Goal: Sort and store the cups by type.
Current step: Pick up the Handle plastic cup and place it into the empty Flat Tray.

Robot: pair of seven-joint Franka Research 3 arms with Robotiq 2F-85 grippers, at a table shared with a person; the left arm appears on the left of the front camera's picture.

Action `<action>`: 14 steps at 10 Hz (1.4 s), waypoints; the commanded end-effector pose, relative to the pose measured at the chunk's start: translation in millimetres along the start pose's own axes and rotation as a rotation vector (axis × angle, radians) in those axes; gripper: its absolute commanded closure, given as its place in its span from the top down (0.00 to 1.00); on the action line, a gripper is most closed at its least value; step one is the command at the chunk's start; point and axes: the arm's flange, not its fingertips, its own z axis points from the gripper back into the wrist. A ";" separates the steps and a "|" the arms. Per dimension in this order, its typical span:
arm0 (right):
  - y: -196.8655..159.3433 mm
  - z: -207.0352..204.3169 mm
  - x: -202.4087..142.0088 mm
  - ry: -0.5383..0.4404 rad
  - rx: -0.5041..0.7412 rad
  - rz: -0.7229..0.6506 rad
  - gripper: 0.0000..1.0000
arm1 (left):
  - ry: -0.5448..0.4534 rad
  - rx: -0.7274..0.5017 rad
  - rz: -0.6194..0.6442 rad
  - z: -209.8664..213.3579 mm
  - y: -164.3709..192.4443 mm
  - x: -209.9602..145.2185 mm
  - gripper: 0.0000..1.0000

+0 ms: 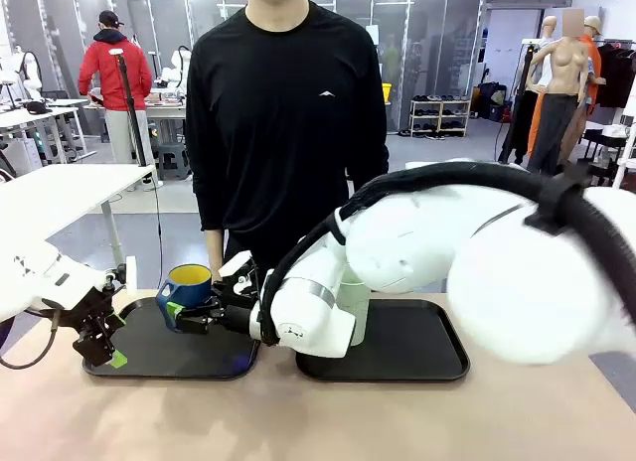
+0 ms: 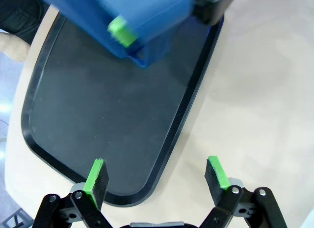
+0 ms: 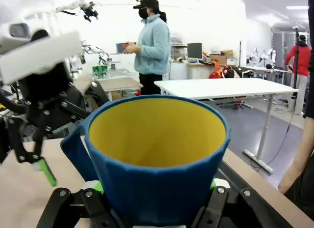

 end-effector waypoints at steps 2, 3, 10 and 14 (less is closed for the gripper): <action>9.9 -16.5 -32.4 0.024 -0.048 0.038 0.63 | 0.015 0.017 0.001 -1.0 0.2 -0.6 1.00; 9.2 -18.0 -39.5 0.037 -0.053 0.036 0.63 | 0.015 0.017 0.001 -1.0 0.2 -0.6 1.00; 9.5 -18.3 -64.2 0.114 -0.045 0.043 0.77 | 0.015 0.017 0.001 -1.0 0.2 -0.6 1.00; 17.8 -6.2 -63.8 0.159 -0.016 0.065 1.00 | 0.015 0.017 0.001 -1.0 0.2 -0.6 1.00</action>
